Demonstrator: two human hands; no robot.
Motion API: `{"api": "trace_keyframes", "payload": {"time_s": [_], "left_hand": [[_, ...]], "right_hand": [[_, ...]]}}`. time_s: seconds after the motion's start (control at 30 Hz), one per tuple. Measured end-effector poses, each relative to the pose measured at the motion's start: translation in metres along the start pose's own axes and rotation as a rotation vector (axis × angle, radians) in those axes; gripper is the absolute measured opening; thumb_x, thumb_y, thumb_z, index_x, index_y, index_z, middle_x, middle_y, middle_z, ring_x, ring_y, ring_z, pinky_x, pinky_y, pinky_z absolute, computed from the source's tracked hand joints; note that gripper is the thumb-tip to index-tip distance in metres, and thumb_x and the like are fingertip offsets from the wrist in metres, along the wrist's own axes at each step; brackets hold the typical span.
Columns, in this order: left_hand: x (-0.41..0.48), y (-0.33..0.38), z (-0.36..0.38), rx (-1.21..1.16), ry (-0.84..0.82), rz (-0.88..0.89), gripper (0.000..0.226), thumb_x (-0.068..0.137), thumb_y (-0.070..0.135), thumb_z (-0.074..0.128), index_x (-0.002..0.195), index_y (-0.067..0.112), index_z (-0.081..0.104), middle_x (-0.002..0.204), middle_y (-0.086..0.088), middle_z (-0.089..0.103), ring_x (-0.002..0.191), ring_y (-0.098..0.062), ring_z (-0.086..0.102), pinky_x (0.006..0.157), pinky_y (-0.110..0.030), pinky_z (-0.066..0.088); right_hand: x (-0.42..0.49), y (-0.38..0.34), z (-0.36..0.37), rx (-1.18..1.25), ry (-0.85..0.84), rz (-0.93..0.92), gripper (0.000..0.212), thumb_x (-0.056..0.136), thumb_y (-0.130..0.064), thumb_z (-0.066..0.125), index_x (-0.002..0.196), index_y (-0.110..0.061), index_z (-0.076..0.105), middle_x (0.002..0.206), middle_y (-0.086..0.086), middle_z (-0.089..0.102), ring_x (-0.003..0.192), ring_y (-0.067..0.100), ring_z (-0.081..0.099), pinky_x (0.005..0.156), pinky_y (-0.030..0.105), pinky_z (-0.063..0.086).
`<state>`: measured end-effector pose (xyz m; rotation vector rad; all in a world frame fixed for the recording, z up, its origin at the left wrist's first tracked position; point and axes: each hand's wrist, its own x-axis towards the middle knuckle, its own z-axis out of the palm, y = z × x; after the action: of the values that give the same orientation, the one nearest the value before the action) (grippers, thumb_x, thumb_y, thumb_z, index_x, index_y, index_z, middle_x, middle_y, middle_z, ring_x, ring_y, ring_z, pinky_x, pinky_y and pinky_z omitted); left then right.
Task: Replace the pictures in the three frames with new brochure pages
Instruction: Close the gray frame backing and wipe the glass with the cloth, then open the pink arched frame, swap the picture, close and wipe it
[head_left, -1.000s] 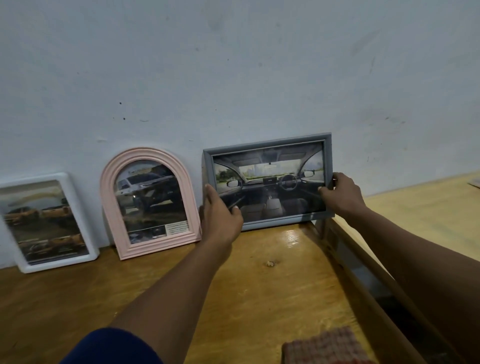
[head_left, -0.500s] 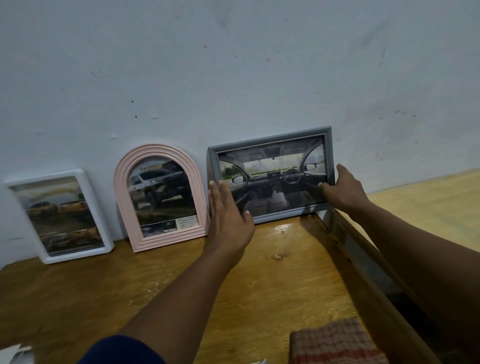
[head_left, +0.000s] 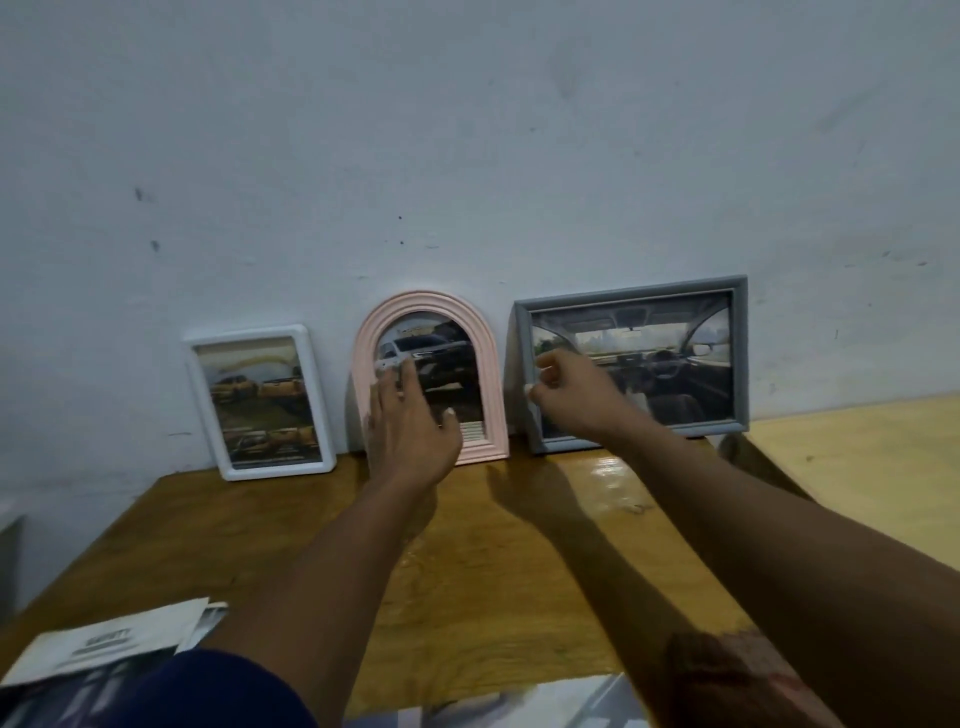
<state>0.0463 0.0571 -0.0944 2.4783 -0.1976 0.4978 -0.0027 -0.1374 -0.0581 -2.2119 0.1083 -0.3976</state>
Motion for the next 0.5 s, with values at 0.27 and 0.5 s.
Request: {"api": "trace_keyframes", "payload": {"time_s": [0.27,0.5], "left_hand": [[0.017,-0.069,-0.008,-0.415,-0.028,-0.214,0.075,0.101,0.023,0.058,0.160,0.030,0.012,0.156,-0.009,0.037,0.139,-0.033,0.042,0.101,-0.038,0.043],[0.017,-0.082,-0.005,-0.474,0.003,-0.198,0.077,0.095,0.023,0.064,0.154,0.048,0.021,0.141,0.001,0.049,0.126,-0.026,0.054,0.098,-0.049,0.055]], "right_hand": [[0.020,-0.013,0.081,-0.015,0.036,0.088,0.050,0.096,-0.024,0.060,0.140,-0.012,0.039,0.127,0.013,0.056,0.115,0.032,0.058,0.090,0.041,0.053],[0.020,-0.009,0.089,0.072,0.060,0.141,0.036,0.096,-0.018,0.059,0.130,-0.016,0.046,0.124,0.009,0.058,0.113,0.030,0.060,0.092,0.047,0.056]]}}
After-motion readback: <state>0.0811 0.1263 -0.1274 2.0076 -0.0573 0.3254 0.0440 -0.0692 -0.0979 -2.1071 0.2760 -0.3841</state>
